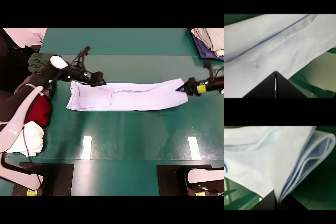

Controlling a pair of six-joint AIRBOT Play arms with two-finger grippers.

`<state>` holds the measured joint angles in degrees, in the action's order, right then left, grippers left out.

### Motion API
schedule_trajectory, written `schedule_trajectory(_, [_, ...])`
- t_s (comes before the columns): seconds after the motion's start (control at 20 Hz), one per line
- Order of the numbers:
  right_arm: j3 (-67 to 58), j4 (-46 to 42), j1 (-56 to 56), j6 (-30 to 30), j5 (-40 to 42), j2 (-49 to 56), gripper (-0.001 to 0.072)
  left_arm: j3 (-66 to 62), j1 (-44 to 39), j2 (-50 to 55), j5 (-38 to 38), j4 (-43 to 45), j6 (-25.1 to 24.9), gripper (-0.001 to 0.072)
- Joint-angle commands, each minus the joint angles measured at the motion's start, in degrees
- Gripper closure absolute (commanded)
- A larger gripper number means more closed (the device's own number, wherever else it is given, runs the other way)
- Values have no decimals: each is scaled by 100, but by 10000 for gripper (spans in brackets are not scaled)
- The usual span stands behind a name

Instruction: Fold the shirts.

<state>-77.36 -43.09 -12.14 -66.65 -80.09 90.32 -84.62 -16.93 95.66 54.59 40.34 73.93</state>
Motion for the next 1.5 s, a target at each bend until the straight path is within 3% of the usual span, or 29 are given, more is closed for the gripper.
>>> schedule_trajectory(0.0, [-732,302,363,-470,-306,-529,700,-911,-424,868,-50,-4,118,684])
schedule_trajectory(0.35, [-2262,297,1652,-1121,-363,-564,700,-2085,-1064,2284,-105,-20,581,683])
schedule_trajectory(0.95, [-2396,258,2599,-931,26,-562,700,-2317,-1005,2398,48,-114,664,684])
schedule_trajectory(1.1, [-2396,262,2603,-931,46,-562,700,-2638,-748,2175,387,96,667,684])
schedule_trajectory(1.45, [-2413,313,3246,-931,431,-199,700,-2664,608,566,1290,1659,671,683])
